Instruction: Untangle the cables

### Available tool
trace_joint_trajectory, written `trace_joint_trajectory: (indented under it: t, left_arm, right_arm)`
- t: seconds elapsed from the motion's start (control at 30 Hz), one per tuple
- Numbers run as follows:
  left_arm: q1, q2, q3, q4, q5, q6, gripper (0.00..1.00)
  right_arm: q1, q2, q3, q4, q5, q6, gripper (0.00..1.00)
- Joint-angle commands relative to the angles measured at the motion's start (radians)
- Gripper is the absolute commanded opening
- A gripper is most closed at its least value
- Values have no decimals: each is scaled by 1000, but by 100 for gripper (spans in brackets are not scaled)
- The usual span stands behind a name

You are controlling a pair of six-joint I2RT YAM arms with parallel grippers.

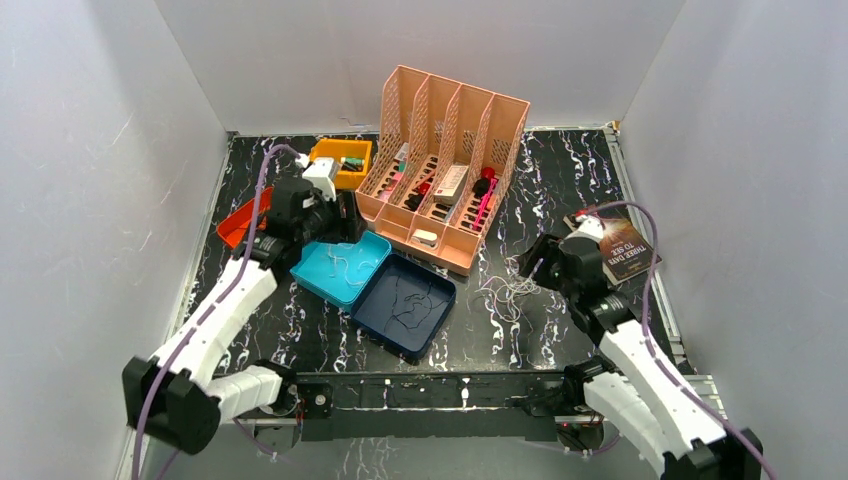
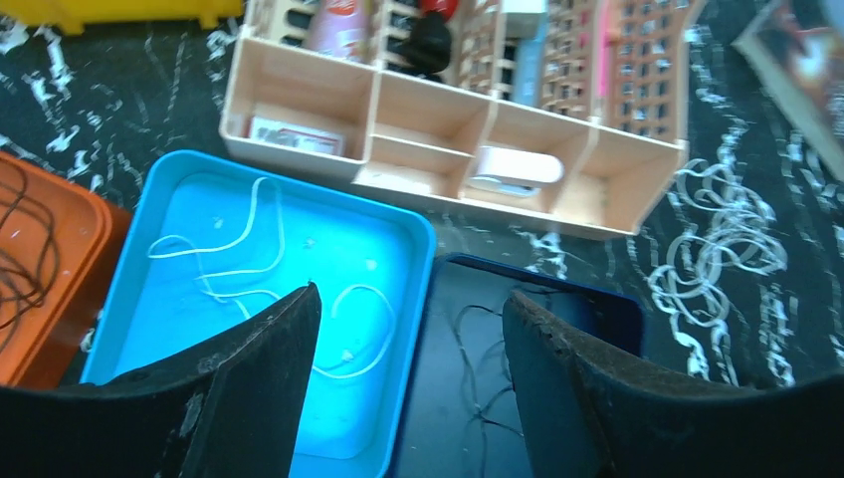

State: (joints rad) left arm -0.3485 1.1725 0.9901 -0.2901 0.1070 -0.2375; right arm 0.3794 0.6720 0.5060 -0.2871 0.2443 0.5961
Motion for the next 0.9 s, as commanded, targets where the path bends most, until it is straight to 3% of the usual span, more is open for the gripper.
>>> trace_joint_trajectory:
  t: [0.0,0.13,0.27,0.5,0.63,0.87]
  left_arm:
    - [-58,-135,-78,45,36,-57,66]
    - [-164,-183,-112,68,-26,-66,66]
    - [-319,-132,-103,142,-56,-48,67]
    - [-537,72,-98,470,16,90,66]
    - [-574,245,-48,611,136,147,66]
    - [-599,534,182,500,297,213,65]
  right_arm:
    - [-2,131,99,-18,-142,-32,68]
    - [-2,182,130,-31,-193,-53,68]
    - [-2,158,126,-54,-98,-13,71]
    - [-1,2,97,-86,0,119,75]
    - [-1,-154,54,-20,-27,141,75]
    - [-1,-341,35,2,-37,91,74]
